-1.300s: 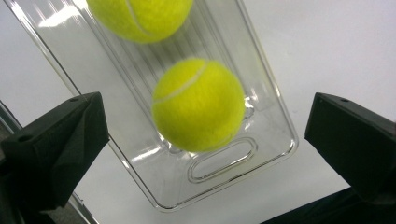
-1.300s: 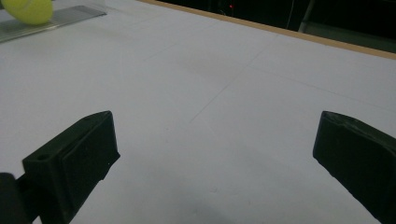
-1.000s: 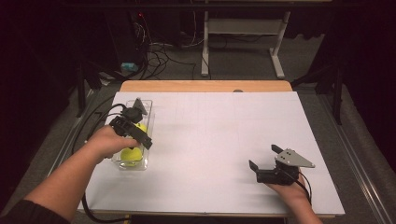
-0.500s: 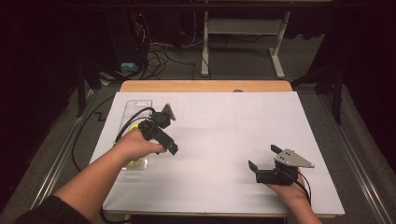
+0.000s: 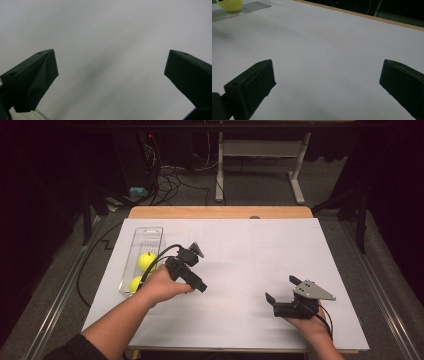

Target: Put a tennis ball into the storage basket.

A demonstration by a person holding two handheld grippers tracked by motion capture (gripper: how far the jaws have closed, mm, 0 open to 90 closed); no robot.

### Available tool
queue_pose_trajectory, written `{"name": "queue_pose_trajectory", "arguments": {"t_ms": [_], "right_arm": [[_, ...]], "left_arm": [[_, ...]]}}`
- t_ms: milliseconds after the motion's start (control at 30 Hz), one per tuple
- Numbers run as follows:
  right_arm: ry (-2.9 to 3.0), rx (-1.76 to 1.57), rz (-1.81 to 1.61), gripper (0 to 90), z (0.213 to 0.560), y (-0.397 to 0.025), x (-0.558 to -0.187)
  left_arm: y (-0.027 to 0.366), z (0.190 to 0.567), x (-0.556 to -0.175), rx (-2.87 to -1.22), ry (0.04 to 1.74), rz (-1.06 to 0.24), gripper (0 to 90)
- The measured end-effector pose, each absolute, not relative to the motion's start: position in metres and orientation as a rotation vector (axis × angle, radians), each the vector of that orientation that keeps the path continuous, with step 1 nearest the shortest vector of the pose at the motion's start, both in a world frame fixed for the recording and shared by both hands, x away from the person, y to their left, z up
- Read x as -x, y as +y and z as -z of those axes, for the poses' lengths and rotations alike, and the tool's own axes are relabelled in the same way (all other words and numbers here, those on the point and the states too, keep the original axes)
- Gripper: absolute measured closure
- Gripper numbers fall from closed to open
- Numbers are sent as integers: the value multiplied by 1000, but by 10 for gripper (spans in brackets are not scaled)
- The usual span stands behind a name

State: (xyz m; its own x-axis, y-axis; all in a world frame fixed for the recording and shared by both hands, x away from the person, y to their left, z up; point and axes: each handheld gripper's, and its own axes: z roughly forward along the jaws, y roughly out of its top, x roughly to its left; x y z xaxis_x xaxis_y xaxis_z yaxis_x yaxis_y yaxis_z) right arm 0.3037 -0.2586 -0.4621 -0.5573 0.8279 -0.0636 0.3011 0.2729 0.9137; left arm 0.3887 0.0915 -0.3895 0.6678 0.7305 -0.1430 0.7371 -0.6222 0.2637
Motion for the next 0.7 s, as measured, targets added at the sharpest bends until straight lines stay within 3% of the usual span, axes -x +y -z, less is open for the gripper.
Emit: {"name": "queue_pose_trajectory", "arguments": {"t_ms": [367, 700], "right_arm": [[2010, -1015, -1257, 0, 463, -258, -303], [2019, -1004, -1260, 0, 464, -256, -303]], "left_arm": [[97, 419, -366, -2331, 1113, -36, 4], [113, 438, -346, -2096, 1031, -180, 6]]}}
